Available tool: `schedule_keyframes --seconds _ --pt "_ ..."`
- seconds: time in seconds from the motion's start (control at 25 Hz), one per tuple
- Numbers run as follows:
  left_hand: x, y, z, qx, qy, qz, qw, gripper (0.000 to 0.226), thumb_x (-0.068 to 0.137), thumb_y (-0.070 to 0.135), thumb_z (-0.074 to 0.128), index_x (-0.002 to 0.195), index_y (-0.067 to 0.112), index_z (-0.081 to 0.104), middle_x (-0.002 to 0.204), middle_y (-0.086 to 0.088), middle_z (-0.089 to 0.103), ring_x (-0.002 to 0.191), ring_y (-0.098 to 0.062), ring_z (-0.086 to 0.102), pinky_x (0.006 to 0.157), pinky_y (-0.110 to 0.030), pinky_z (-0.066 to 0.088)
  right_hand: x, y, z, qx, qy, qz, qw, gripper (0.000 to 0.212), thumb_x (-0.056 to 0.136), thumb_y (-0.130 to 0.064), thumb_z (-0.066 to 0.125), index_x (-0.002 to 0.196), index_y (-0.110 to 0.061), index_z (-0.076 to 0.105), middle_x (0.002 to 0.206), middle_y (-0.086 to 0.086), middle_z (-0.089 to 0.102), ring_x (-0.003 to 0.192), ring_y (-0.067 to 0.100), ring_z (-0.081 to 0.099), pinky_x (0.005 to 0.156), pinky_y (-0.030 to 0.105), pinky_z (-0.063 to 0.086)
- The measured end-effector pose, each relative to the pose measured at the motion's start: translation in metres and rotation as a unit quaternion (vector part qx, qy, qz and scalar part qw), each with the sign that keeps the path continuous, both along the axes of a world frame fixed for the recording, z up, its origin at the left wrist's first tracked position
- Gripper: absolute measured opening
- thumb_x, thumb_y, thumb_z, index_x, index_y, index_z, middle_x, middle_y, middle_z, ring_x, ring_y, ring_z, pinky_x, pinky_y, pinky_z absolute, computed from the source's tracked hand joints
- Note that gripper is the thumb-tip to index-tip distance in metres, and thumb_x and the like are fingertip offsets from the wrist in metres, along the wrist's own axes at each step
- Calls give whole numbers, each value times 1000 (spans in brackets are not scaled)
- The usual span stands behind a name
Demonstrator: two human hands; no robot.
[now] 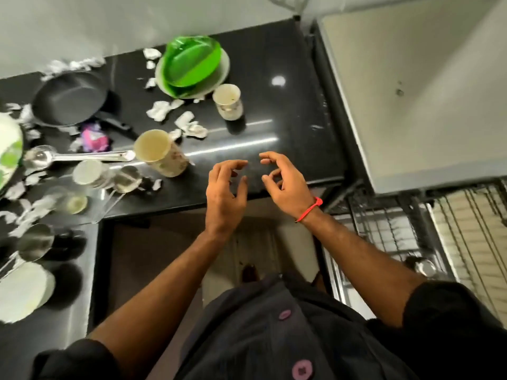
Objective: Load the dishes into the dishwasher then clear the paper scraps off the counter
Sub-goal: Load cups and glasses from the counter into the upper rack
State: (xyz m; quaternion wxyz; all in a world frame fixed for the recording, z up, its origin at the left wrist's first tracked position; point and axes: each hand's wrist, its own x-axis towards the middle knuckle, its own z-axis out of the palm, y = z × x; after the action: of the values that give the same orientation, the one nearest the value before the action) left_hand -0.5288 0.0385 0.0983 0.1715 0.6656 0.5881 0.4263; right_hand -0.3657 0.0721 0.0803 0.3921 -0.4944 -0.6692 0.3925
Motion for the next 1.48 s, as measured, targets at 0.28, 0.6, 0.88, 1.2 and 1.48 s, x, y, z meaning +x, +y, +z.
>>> schedule_keyframes --seconds 0.28,0.6,0.88,1.2,1.48 --pt "-111 20 6 -36 50 233 970 60 85 28 75 138 24 48 151 -13 33 137 -33 31 114 -36 22 -91 23 25 -35 13 77 996 55 91 -10 61 141 -25 43 136 -4 54 105 10 61 82 22 54" --pt "-147 62 2 -106 -45 150 982 87 78 38 84 147 14 36 147 -4 45 132 -19 45 110 -19 30 -87 15 28 -36 -6 43 998 50 91 -10 60 137 -25 48 126 -3 59 108 13 59 88 35 54" --pt "-91 55 33 -267 -212 40 939 76 68 73 76 128 39 44 117 -3 68 102 -18 70 86 -41 59 -34 -18 45 107 -106 127 980 80 78 -7 74 148 -10 36 154 7 34 141 20 34 116 44 33" --pt "87 41 45 -677 -177 -174 693 61 86 73 56 106 17 69 93 -10 75 82 -24 73 62 -34 59 94 -92 44 210 -283 36 935 82 81 -49 74 145 -14 35 154 11 37 138 27 40 105 46 35" --pt "256 8 0 -771 -25 -233 592 69 85 77 51 108 13 64 95 -12 69 77 -25 71 57 -33 61 223 -175 -9 24 -232 -147 961 90 74 -40 83 143 -1 40 147 10 47 132 22 49 104 44 42"
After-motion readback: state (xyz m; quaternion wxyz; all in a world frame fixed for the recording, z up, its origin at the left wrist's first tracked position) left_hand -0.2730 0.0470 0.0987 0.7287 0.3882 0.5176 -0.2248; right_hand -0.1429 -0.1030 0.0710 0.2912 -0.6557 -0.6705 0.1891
